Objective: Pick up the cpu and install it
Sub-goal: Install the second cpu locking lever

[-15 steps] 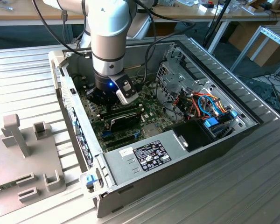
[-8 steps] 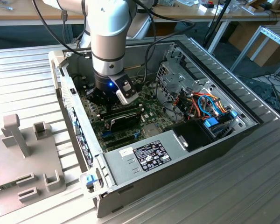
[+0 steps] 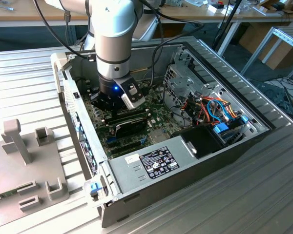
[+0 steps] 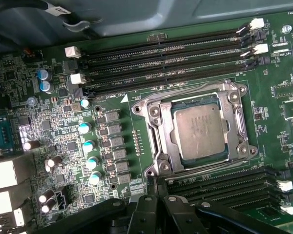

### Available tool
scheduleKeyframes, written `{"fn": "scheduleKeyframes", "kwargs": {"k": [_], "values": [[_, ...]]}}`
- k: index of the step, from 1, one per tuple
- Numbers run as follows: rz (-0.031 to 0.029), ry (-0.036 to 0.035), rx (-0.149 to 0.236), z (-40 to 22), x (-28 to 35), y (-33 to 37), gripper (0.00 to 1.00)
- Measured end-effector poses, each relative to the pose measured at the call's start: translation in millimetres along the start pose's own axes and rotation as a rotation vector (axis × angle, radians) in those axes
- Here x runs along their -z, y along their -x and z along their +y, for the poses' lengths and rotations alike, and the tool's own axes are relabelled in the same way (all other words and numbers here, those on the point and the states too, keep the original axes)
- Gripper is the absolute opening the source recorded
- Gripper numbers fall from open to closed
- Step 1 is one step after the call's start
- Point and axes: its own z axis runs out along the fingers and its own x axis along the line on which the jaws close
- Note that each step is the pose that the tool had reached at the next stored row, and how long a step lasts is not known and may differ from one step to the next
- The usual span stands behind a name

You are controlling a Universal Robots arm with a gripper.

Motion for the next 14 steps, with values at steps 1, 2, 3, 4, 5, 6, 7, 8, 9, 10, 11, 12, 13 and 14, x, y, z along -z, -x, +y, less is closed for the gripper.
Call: {"fn": "scheduleKeyframes", "kwargs": {"k": [1, 2, 3, 4, 5, 6, 7, 8, 9, 10, 11, 12, 13, 14], "values": [[0.0, 0.0, 0.0, 0.0, 0.0, 0.0, 0.11], [-0.0001, -0.0001, 0.0, 0.0, 0.0, 0.0, 0.11], [0.0, 0.0, 0.0, 0.0, 0.0, 0.0, 0.11], [-0.0001, 0.0002, 0.0, 0.1, 0.3, 0.1, 0.11], [-0.0003, 0.0006, 0.0, 0.1, 1.0, 0.1, 0.11], [-0.0003, 0.0001, 0.0, 0.1, 1.8, 0.2, 0.11], [-0.0001, 0.0001, 0.0, 0.0, 2.1, 0.2, 0.11], [-0.0001, 0.0002, 0.0, 0.0, 2.0, 0.2, 0.11], [-0.0001, -0.0001, 0.0, 0.0, 2.1, 0.2, 0.11], [-0.0001, -0.0001, 0.0, -0.1, 2.1, 0.2, 0.11], [0.0, -0.0002, 0.0, -0.1, 1.9, 0.2, 0.11], [-0.0003, -0.0002, 0.0, -0.2, 1.3, 0.1, 0.11], [-0.0008, -0.0004, 0.0, -0.2, 0.9, 0.1, 0.11], [-0.0016, -0.0003, 0.0, -0.3, 0.6, 0.1, 0.11]]}}
